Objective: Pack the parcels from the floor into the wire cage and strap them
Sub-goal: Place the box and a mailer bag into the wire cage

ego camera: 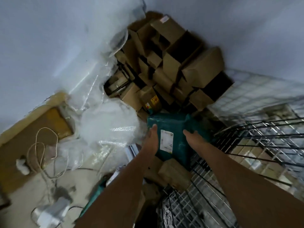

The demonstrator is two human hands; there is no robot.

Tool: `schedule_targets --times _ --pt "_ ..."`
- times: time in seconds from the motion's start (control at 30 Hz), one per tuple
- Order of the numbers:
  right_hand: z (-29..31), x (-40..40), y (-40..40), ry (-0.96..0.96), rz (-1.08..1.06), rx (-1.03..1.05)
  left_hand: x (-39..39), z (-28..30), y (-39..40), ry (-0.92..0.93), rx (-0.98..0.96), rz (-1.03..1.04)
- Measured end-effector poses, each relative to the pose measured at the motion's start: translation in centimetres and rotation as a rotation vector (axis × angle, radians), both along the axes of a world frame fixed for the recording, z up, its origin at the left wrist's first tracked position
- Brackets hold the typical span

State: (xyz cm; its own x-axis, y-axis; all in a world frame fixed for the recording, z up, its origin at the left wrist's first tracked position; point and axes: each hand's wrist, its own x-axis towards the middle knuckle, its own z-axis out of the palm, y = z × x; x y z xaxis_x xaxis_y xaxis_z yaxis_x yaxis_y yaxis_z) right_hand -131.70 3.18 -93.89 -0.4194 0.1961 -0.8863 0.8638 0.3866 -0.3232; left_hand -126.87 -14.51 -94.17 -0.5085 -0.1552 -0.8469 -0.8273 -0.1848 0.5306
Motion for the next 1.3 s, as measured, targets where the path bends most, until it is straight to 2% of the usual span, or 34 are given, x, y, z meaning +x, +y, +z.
schedule_targets --times 0.07,0.23,0.33,0.5,0.6,0.7,0.83,0.97,1.1,1.3 --pt "-2.6 0.6 0.4 -0.001 -0.017 -0.018 -0.7 -2.8 0.1 -0.009 0.009 0.022" --pt "-8.3 2.0 1.6 0.025 0.070 -0.029 -1.8 -9.1 -0.5 -0.024 -0.078 -0.073" --pt "-10.6 2.0 1.5 0.047 0.094 -0.058 -2.0 -12.2 -0.8 -0.009 -0.090 -0.030" --pt "-12.3 2.8 1.2 0.137 0.048 -0.032 -1.1 -15.4 -1.4 -0.101 -0.067 0.020" --pt "-11.9 3.2 1.8 0.165 0.014 -0.018 -0.3 -15.3 -1.6 -0.082 -0.016 0.060" --pt "-10.3 3.1 2.3 0.200 -0.038 -0.076 0.2 -13.4 -2.0 -0.064 -0.015 0.114" --pt "-7.2 1.9 1.5 0.232 -0.090 -0.142 0.5 -9.5 -3.0 0.022 -0.122 0.052" --pt "-2.7 -0.9 -0.1 0.322 -0.066 -0.175 -0.1 -4.4 -4.6 0.061 -0.129 0.186" --pt "3.6 -3.0 -1.6 0.441 0.069 -0.109 -0.5 2.2 -5.8 0.101 -0.110 0.265" --pt "16.3 -5.3 -1.5 0.684 0.175 -0.044 -1.9 13.8 -5.4 0.254 -0.103 0.314"
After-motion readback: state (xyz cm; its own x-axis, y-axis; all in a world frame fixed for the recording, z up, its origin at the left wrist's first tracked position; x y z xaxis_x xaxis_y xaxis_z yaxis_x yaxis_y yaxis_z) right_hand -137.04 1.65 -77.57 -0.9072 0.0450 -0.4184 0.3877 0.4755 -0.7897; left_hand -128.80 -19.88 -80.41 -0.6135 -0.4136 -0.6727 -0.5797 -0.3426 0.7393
